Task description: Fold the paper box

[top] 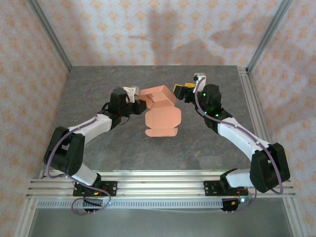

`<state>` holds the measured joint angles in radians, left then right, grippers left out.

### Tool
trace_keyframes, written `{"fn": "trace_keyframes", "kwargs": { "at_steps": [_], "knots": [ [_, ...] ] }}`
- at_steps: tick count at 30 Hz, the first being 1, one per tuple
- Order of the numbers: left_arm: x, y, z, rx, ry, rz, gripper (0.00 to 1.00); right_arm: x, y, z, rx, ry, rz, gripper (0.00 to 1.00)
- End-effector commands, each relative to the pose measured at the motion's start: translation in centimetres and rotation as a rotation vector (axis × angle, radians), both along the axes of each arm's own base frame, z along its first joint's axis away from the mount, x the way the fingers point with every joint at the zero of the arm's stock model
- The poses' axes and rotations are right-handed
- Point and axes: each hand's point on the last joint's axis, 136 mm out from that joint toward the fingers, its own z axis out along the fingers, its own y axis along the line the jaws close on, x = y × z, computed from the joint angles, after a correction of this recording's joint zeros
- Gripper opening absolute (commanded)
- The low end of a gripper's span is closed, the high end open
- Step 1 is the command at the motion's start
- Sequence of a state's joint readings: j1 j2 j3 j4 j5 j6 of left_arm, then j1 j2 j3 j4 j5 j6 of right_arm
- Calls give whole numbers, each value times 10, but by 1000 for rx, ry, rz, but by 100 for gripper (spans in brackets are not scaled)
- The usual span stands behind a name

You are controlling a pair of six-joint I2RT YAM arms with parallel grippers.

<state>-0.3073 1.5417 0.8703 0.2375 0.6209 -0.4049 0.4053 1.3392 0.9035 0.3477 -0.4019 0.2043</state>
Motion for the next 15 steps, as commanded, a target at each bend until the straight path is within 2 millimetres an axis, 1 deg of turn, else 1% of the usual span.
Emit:
{"fn": "trace_keyframes", "kwargs": {
  "at_steps": [1,6,10,13,15],
  "knots": [
    [-8,-13,39,-43,-141,-123,0,10,7,-9,11,117,16,69],
    [-14,-18,45,-36,-167,-178,0,16,30,-25,3,223,127,69],
    [-16,-23,50,-59,-172,-204,0,14,58,-39,27,309,291,68],
    [-15,-22,50,-58,-167,-201,0,9,75,-43,68,342,402,66],
    [-13,-21,48,-51,-160,-191,0,6,82,-42,88,346,445,65]
  ]
}}
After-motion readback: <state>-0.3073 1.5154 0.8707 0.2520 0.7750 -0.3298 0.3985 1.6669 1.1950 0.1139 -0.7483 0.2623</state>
